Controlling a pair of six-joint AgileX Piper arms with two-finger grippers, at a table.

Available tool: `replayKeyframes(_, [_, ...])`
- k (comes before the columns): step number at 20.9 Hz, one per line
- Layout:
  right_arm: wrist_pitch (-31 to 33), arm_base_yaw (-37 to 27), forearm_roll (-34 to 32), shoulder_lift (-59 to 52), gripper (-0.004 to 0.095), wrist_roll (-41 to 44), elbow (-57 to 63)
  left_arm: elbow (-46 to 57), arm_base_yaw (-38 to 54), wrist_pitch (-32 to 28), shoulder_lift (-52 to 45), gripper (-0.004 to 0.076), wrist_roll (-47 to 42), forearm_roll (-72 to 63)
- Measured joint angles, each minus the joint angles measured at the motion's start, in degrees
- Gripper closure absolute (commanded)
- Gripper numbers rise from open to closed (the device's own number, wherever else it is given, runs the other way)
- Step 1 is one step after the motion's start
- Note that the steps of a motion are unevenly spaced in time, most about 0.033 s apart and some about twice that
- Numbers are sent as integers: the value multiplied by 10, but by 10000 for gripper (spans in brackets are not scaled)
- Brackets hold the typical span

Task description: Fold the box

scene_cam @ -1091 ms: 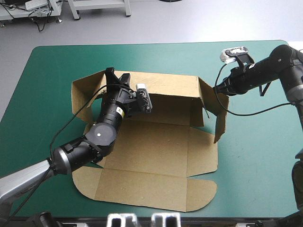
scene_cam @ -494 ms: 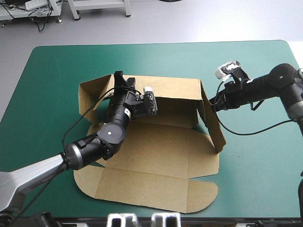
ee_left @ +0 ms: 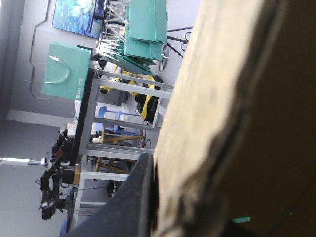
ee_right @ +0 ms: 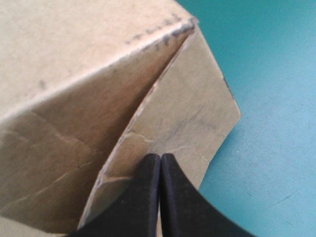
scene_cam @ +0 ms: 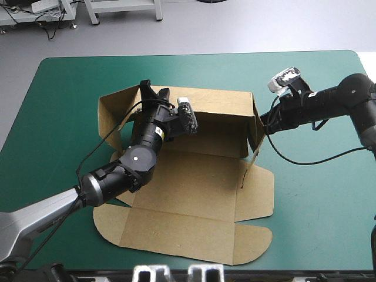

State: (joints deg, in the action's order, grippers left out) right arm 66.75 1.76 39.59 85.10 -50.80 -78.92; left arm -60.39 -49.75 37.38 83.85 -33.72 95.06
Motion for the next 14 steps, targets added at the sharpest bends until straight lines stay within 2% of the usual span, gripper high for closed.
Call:
replayKeyframes(2, [4,0,-8,-1,926,-26,5,0,0,2,0,710,9,-27])
replayKeyframes(7, [-49,0,-6,-26,926,-107,75,0,0,4,0,710,11,-36])
replayKeyframes(9, [-110,0,17,-61,926,-171,138,0,0,4,0,710,11,-38])
replayKeyframes(11, [-202,0,38,-114,926,-238,217,0,0,4,1,710,12,-40])
replayKeyframes(14, [-239,0,62,-139,923,-285,267,0,0,-3,2,710,47,-43])
